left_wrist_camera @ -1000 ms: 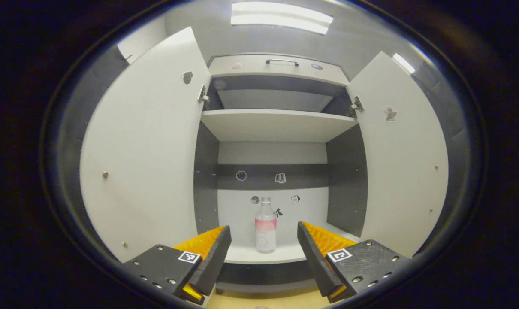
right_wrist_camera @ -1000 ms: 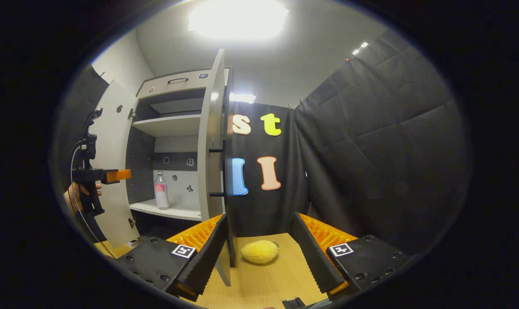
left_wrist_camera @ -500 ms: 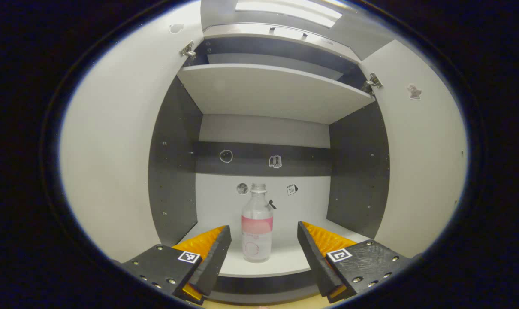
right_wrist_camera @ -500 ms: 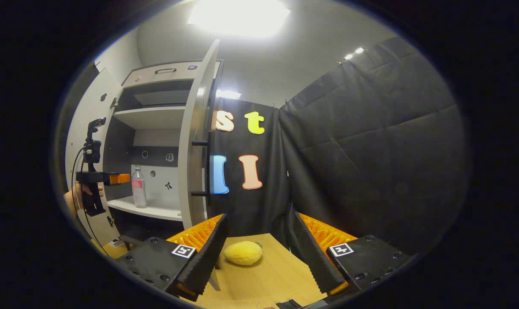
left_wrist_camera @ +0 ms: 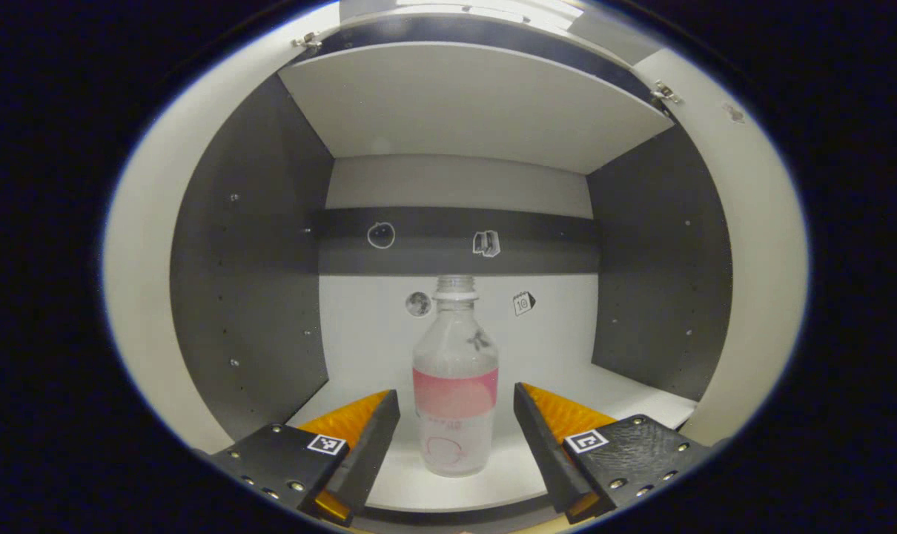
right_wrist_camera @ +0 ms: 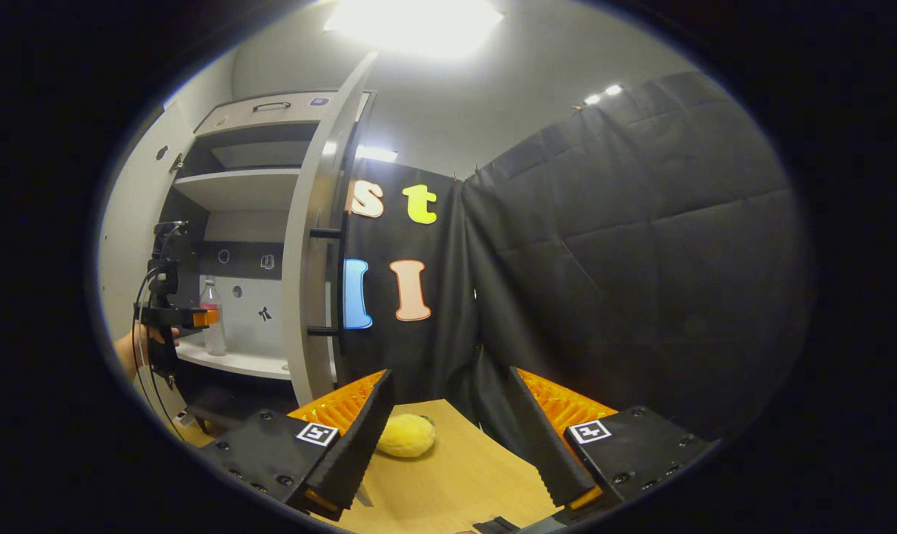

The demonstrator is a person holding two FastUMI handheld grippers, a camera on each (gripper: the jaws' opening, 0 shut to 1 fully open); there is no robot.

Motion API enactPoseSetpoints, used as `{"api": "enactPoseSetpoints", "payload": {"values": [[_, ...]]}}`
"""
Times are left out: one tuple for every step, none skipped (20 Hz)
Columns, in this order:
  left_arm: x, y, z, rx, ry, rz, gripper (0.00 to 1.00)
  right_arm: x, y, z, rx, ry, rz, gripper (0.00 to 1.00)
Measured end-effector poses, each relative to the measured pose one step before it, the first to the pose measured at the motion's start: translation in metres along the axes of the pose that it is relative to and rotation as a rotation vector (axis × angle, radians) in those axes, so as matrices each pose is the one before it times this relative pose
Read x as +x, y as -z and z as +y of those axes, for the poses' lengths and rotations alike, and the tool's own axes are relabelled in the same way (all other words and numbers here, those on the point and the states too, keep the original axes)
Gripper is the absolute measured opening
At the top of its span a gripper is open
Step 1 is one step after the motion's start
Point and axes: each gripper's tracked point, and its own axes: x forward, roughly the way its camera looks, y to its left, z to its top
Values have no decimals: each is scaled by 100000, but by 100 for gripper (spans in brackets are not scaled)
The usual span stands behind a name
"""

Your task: Grasp the bottle in the cabinet with the left hand and place it on the coaster, then close the right door with the right hand and the left door with the left hand.

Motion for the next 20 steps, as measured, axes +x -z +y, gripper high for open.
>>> {"api": "enactPoseSetpoints", "payload": {"values": [[802,548,260,1058,-853,1302,91,104,109,205,-612,14,563,97],[485,436,199,323,-503,906,91,87,108,115,-579,-100,477,97],[127,42,15,-394,-185,-99,91,126,11,246,-553,-190,200,97],[-124,43,43,-576,18,-90,91,26,87,146,-648,-195,181,97],[-150,-218,-93,-109,266,-245,91,68,76,138,-887,-244,133,97],[143,109,3,416,473,-300,91,-21,47,136,-1013,-144,233,97],[-83,-238,53,512,-934,-575,90,-81,23,103,-838,-408,108,97],[220,267,7,644,-584,538,77,-149,39,76,-661,-580,-128,97],[-168,-47,76,75,-369,329,70,-140,-146,92,-509,-549,-287,97],[-83,-44,-42,-539,-193,78,70,-125,-66,-29,-345,-594,-442,97],[-180,-246,-129,-1033,219,-416,70,-147,-95,-73,-173,-539,-255,97],[-232,-247,-114,-700,128,-727,74,-166,24,-222,93,-405,-72,97],[-277,-385,-41,-123,-316,-1014,70,-242,-73,-204,443,-473,-83,97],[-590,-311,29,263,-179,-1071,70,-284,7,-128,729,-692,-143,97],[-686,-474,-9,351,-156,-959,70,-308,-135,-180,766,-797,-179,97],[-1488,-838,-270,290,-234,-1202,70,-246,-46,-79,530,-841,-255,97],[-1505,-657,-54,90,6,-929,77,-347,-70,-195,317,-761,-320,92],[-1283,-487,-93,-186,-112,-875,70,-339,-8,-269,290,-821,-329,97],[-1143,-341,-135,-184,213,-849,70,-272,-61,-194,321,-924,-250,97],[-984,-396,-156,139,-11,-769,70,-264,-60,-197,469,-989,-192,97]]}}
